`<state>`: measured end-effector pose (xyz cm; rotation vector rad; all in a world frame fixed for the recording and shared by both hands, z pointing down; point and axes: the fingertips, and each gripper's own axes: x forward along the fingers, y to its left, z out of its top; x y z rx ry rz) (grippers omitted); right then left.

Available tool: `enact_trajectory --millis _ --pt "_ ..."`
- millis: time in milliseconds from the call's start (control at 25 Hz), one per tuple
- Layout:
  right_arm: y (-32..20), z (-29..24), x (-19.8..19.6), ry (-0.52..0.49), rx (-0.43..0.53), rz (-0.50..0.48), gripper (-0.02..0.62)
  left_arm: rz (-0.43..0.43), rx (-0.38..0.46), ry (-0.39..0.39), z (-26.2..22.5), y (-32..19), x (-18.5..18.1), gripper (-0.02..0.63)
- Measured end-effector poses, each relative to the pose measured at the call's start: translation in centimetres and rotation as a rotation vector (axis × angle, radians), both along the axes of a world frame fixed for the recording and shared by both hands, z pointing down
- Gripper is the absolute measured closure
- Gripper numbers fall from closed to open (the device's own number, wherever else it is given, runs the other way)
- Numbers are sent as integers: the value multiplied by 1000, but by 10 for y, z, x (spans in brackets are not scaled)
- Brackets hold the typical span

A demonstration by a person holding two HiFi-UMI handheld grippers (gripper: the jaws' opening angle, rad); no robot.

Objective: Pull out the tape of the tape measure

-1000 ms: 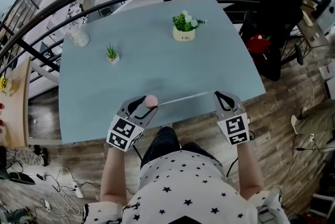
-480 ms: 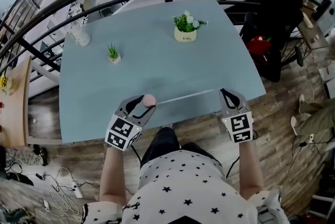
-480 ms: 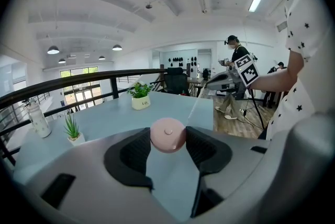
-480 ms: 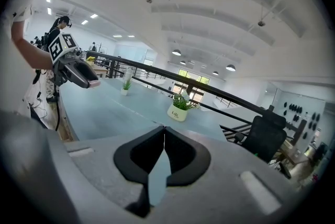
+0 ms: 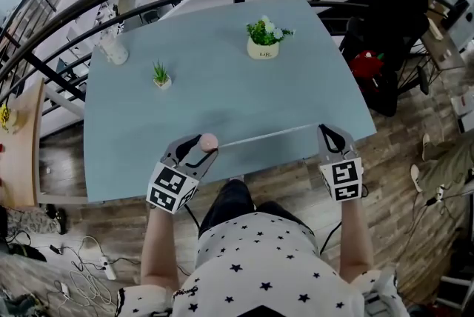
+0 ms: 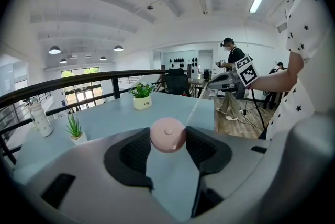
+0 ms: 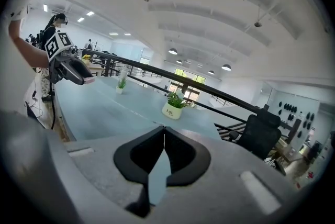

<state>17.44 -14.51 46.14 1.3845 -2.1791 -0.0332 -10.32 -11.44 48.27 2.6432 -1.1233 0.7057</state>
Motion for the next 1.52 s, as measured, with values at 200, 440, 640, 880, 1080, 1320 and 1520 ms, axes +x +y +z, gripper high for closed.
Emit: enact_trajectory --millis 200,440,640,880,1080,1320,1520 --pt "-1 0 1 9 5 1 585 -1 3 3 0 0 0 397" --pt "-4 -2 -3 -3 4 0 585 -1 11 8 -2 0 0 397" --pt "-8 -2 4 7 12 8 584 -6 11 3 -2 -1 2 397" --pt "-12 -5 19 -3 20 42 584 -21 9 11 -1 -2 -2 397" --pt "-13 -6 36 16 33 70 584 -31 6 11 -1 -1 -3 396" --pt "-15 -9 55 13 39 109 585 -40 7 10 -1 -2 -5 397" --pt "-16 -10 60 34 48 113 584 -26 6 1 -2 0 -3 397"
